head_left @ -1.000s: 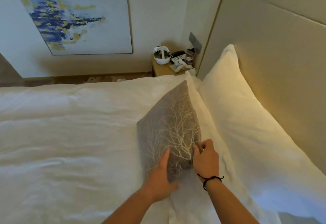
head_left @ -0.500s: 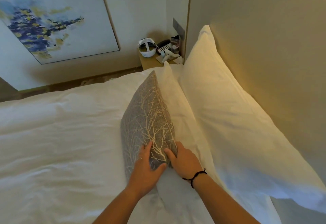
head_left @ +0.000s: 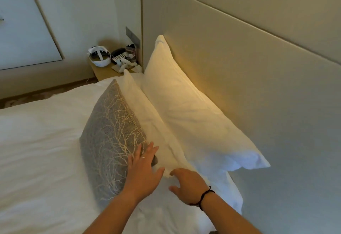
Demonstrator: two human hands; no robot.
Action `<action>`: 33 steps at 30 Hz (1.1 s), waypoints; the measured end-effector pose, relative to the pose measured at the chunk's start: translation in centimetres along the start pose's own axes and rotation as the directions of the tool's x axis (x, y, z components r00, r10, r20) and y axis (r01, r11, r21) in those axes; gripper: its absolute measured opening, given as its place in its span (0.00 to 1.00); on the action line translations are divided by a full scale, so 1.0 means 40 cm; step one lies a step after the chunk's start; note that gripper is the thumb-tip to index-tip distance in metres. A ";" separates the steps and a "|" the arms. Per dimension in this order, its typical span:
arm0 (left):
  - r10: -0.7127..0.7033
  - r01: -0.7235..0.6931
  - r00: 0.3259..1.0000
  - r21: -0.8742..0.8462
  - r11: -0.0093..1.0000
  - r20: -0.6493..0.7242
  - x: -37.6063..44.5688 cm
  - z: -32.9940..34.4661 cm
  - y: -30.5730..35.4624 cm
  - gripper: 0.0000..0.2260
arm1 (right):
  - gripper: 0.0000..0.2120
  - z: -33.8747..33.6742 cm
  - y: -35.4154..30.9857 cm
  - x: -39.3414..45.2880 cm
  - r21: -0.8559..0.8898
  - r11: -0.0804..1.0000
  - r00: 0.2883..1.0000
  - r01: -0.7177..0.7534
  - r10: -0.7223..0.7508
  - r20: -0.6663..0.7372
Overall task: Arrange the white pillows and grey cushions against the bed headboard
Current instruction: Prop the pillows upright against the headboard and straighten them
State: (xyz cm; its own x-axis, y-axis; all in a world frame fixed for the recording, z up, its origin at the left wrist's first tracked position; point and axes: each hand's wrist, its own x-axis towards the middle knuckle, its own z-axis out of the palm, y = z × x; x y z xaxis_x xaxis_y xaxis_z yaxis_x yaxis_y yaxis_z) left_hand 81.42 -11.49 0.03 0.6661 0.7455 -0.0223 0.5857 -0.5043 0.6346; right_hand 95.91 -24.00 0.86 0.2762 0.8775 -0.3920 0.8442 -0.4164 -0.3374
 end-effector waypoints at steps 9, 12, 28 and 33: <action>0.142 -0.159 0.967 0.065 0.985 0.211 0.044 0.072 0.129 0.22 | 0.20 -0.104 0.191 -0.166 0.157 0.952 0.942 -0.262 0.288 -0.174; 0.169 -0.190 0.948 0.054 0.980 0.270 0.058 0.080 0.143 0.20 | 0.18 -0.154 0.249 -0.180 0.230 0.930 0.873 -0.288 0.353 -0.337; 0.198 -0.200 0.979 0.070 0.977 0.042 0.426 0.141 0.370 0.10 | 0.19 -0.358 0.562 0.139 0.698 0.657 0.849 -0.287 0.511 -0.132; 0.209 -0.216 0.976 0.161 0.963 0.058 0.563 0.172 0.431 0.14 | 0.12 -0.388 0.547 0.129 0.549 0.829 0.859 -0.109 0.357 -0.368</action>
State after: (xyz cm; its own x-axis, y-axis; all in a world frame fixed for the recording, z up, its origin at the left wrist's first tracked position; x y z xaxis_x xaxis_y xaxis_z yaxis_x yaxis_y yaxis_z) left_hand 109.69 -6.39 5.15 0.7993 0.5973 0.0660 0.4950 -0.7167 0.4912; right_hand 122.94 -24.87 4.75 0.7072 0.6926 -0.1420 0.4177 -0.5713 -0.7065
